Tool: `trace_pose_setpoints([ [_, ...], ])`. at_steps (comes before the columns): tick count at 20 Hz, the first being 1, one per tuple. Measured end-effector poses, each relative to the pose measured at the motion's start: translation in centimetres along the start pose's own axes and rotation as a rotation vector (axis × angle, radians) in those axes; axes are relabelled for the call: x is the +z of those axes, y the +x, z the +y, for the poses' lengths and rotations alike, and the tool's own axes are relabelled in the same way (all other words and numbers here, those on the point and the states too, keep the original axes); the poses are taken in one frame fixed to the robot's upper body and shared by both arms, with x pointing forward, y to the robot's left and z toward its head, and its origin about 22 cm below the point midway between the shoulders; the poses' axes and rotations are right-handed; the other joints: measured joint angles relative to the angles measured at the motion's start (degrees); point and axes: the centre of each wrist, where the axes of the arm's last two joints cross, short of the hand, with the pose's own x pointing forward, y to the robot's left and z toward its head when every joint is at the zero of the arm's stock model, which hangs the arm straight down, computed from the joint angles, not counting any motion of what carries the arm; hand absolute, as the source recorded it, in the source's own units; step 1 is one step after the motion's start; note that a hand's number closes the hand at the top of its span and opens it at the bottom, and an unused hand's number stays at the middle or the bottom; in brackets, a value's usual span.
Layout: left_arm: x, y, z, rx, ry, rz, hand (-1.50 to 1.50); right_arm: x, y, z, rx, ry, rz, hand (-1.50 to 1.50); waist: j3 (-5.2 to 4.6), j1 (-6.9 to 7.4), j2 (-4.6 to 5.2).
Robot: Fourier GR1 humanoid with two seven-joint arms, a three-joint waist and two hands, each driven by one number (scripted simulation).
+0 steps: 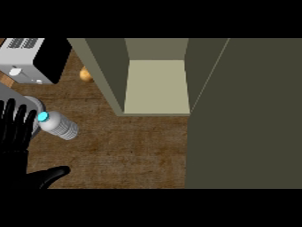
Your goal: Pick up the bottled water, place it into the cabinet and close the cabinet
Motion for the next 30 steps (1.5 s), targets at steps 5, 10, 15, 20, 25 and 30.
trace_pose_setpoints([
  [5,0.6,-0.2,1.0,-0.007,0.008,0.006,-1.5,1.0,-0.1,-0.1,0.0,0.0,0.008,-1.5,0.0,0.01,0.01],
  [10,1.6,-1.0,2.3,-0.017,0.015,-0.003,-1.5,1.6,-0.7,0.2,0.007,0.008,0.005,-1.5,-0.01,0.04,0.01],
  [15,2.0,-2.1,3.4,-0.02,0.03,-0.023,-1.5,2.2,-1.3,0.0,0.013,0.019,0.002,-1.5,-0.01,0.02,0.0],
  [20,2.2,-2.8,4.7,-0.025,0.079,-0.027,-1.5,2.1,-1.7,-0.6,0.018,0.008,-0.011,-1.5,-0.01,0.05,0.03],
  [25,1.2,-3.4,7.0,-0.051,0.105,-0.025,-1.5,3.2,-1.4,0.4,0.019,0.018,-0.016,-1.5,-0.01,-0.11,0.02],
  [30,0.4,-5.2,9.2,-0.087,0.109,-0.017,-1.5,3.8,-2.0,0.3,0.025,0.023,-0.015,-1.5,-0.01,-0.19,0.03],
])
